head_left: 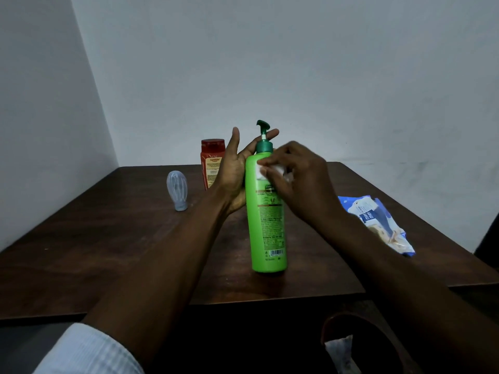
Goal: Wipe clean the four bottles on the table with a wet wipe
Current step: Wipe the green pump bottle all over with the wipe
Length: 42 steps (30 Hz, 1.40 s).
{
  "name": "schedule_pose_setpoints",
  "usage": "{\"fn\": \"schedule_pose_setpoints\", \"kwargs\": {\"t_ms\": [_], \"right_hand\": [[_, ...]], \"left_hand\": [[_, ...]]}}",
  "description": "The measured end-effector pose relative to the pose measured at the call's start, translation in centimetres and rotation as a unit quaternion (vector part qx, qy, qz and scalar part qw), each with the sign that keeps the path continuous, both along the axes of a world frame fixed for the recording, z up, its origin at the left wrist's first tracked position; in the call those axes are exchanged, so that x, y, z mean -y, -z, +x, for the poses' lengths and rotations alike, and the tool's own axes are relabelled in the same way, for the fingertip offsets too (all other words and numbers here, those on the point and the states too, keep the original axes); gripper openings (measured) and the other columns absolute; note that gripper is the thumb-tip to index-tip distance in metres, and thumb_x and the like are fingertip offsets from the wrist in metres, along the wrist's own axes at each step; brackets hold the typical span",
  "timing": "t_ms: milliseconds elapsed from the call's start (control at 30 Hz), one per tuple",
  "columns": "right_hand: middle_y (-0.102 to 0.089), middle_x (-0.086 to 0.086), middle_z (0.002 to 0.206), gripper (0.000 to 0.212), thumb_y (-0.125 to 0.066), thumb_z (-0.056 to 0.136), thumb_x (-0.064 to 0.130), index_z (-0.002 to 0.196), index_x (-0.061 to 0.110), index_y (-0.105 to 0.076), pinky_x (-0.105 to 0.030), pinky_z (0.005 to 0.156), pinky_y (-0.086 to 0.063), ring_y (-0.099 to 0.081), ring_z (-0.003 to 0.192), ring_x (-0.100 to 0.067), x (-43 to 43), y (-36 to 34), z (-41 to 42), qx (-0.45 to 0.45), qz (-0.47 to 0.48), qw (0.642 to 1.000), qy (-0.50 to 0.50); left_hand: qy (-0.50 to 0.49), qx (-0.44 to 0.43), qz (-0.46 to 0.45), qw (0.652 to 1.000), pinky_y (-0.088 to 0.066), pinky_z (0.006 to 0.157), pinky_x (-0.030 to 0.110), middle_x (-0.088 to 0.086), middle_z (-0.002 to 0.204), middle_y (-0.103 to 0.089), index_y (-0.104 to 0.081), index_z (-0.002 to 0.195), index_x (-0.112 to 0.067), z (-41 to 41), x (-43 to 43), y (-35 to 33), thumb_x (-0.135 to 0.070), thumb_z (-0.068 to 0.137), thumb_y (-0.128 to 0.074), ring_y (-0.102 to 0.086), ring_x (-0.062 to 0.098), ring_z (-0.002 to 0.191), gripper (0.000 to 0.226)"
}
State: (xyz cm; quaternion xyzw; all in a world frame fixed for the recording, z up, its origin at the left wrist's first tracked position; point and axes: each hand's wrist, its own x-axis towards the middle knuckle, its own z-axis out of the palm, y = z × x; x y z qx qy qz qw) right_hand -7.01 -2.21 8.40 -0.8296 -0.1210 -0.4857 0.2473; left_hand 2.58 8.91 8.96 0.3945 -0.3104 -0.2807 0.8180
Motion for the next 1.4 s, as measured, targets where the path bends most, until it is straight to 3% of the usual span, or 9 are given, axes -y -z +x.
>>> {"fn": "schedule_pose_setpoints", "kwargs": {"t_ms": [100, 267, 400, 467, 567, 933, 1100, 1300, 1400], "right_hand": [[-0.066, -0.003, 0.092, 0.012, -0.073, 0.086, 0.014, 0.097, 0.011, -0.078, -0.006, 0.075, -0.039, -0.056, 0.084, -0.003, -0.1, -1.7, 0.8, 0.004, -0.009, 1.000, 0.004], [-0.063, -0.004, 0.091, 0.014, -0.069, 0.087, 0.019, 0.097, 0.011, -0.077, -0.031, 0.075, -0.049, -0.061, 0.087, -0.019, -0.9, -2.7, 0.8, -0.005, -0.041, 0.998, 0.044], [-0.070, -0.003, 0.092, 0.017, -0.065, 0.086, 0.013, 0.098, 0.012, -0.078, -0.022, 0.073, -0.037, -0.058, 0.094, -0.021, -2.4, -2.7, -0.4, 0.011, -0.091, 0.994, 0.061], [-0.073, -0.002, 0.095, 0.021, -0.064, 0.086, 0.011, 0.103, 0.014, -0.077, -0.027, 0.075, -0.044, -0.058, 0.095, -0.023, -2.3, -2.5, -0.9, 0.018, -0.097, 0.993, 0.059], [-0.074, -0.003, 0.102, 0.026, -0.067, 0.087, 0.007, 0.111, 0.012, -0.075, -0.022, 0.083, -0.041, -0.059, 0.096, -0.027, -1.7, -1.5, -1.5, 0.038, -0.098, 0.993, 0.055], [-0.063, 0.009, 0.085, 0.016, -0.068, 0.086, 0.022, 0.101, 0.022, -0.074, -0.018, 0.069, -0.024, -0.048, 0.095, -0.016, -2.0, -3.0, -2.7, -0.021, -0.090, 0.993, 0.077], [-0.071, 0.006, 0.093, 0.016, -0.065, 0.084, 0.017, 0.096, 0.021, -0.075, -0.035, 0.078, -0.043, -0.050, 0.103, -0.025, -1.6, -2.7, -2.6, -0.014, -0.126, 0.988, 0.085], [-0.074, 0.008, 0.105, 0.019, -0.070, 0.089, 0.016, 0.107, 0.017, -0.076, -0.028, 0.083, -0.047, -0.052, 0.095, -0.018, -0.8, -0.9, -3.4, 0.070, -0.063, 0.995, 0.038], [-0.074, 0.006, 0.112, 0.022, -0.074, 0.090, 0.013, 0.112, 0.014, -0.076, -0.024, 0.086, -0.049, -0.059, 0.096, -0.017, -0.6, 0.1, -4.2, 0.110, -0.012, 0.994, 0.022]], "left_hand": [[0.032, -0.010, -0.031, 0.999, -0.053, 0.097, 0.044, 0.017, 0.139, -0.054, -0.041, 0.150, -0.010, -0.3, -0.2, 0.0, -0.074, 0.094, -0.021, -0.062, 0.030, 0.117, 0.087], [0.049, 0.008, -0.035, 0.998, -0.051, 0.099, 0.042, 0.016, 0.126, -0.063, -0.038, 0.152, -0.009, -1.4, -0.6, -0.6, -0.083, 0.088, -0.014, -0.063, 0.028, 0.116, 0.100], [0.062, 0.020, -0.040, 0.997, -0.048, 0.103, 0.038, 0.008, 0.127, -0.064, -0.037, 0.152, -0.009, -1.9, -0.7, -1.3, -0.083, 0.088, -0.013, -0.058, 0.023, 0.123, 0.102], [0.067, 0.021, -0.039, 0.997, -0.044, 0.109, 0.040, 0.011, 0.134, -0.058, -0.037, 0.153, -0.011, -1.8, -0.8, -1.5, -0.084, 0.087, -0.014, -0.053, 0.025, 0.128, 0.101], [0.072, 0.029, -0.019, 0.997, -0.025, 0.120, 0.048, 0.016, 0.137, -0.040, -0.038, 0.152, -0.014, -1.4, -0.8, -1.4, -0.081, 0.089, -0.019, -0.038, 0.030, 0.132, 0.093], [0.009, 0.085, 0.088, 0.993, -0.055, 0.089, 0.033, 0.007, 0.119, -0.069, -0.055, 0.139, -0.011, -2.1, -0.8, -3.1, -0.024, 0.105, -0.042, -0.068, 0.018, 0.104, 0.038], [-0.015, 0.160, 0.141, 0.977, -0.057, 0.065, 0.029, -0.005, 0.088, -0.075, -0.061, 0.127, -0.014, -2.6, -1.2, -4.4, -0.020, 0.104, -0.046, -0.070, 0.008, 0.075, 0.028], [0.015, 0.156, 0.137, 0.978, -0.058, 0.080, 0.036, 0.003, 0.114, -0.070, -0.065, 0.127, -0.018, -2.9, -1.4, -4.6, -0.020, 0.103, -0.050, -0.065, 0.020, 0.100, 0.029], [0.019, 0.157, 0.135, 0.978, -0.058, 0.073, 0.035, 0.000, 0.110, -0.068, -0.065, 0.127, -0.019, -2.9, -1.5, -4.4, -0.021, 0.103, -0.050, -0.065, 0.016, 0.097, 0.029]]}}
